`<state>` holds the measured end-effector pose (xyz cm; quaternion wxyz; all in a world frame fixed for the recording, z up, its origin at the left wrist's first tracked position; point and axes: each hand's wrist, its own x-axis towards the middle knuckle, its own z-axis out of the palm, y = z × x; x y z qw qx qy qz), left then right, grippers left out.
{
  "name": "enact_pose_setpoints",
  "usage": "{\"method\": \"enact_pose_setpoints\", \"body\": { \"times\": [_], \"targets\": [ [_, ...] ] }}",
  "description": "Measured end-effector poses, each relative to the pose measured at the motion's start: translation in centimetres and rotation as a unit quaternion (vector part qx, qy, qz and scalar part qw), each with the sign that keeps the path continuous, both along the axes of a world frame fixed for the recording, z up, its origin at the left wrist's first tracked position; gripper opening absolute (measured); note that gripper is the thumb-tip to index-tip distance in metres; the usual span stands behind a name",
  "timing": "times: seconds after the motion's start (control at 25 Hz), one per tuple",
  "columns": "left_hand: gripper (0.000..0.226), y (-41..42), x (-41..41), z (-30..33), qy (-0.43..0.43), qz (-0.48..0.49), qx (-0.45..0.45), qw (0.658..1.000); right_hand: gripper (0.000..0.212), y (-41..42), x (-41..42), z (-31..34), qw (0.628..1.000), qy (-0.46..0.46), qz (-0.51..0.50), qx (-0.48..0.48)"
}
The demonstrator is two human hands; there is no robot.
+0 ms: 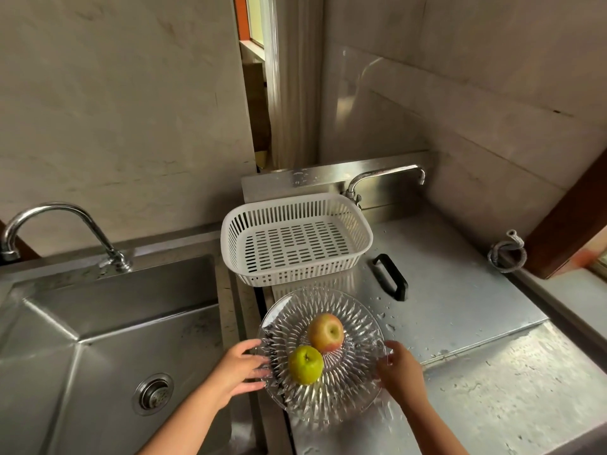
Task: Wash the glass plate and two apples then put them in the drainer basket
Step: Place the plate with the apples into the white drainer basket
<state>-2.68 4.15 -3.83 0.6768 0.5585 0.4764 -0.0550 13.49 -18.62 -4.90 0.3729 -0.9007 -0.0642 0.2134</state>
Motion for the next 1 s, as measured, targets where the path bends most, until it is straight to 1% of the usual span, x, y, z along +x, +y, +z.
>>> {"method": "enact_pose_setpoints", "body": {
  "times": [0.12,0.2,0.32,0.48,0.6,0.84,1.0],
  "targets": [
    [0.049,-0.3,0.2,0.0,-0.003,0.013,0.015,1.0,0.039,-0.3,0.1,-0.1,0.998,0.044,-0.02,0.044],
    [0.049,-0.4,-0.1,0.3,-0.011,0.02,0.009,1.0,0.039,-0.5,0.2,0.1,0.996,0.063,-0.029,0.064],
    [0.049,-0.3,-0.8,1.1,-0.032,0.024,0.003,0.999,0.037,-0.7,0.2,0.9,0.993,0.073,-0.032,0.085],
    [0.045,-0.1,-2.1,2.9,-0.063,0.024,0.007,0.998,0.042,-1.1,0.0,2.5,0.985,0.093,-0.025,0.143],
    [0.041,0.2,-3.0,4.7,-0.086,0.03,0.017,0.996,0.043,-1.0,0.1,4.5,0.981,0.09,-0.005,0.172],
    [0.037,1.6,-3.1,8.0,-0.112,0.046,0.027,0.992,0.043,0.8,1.8,8.1,0.98,0.073,0.053,0.18],
    [0.038,3.6,-1.3,9.8,-0.12,0.054,0.035,0.991,0.045,3.3,4.5,10.1,0.979,0.066,0.075,0.176]
  ]
}}
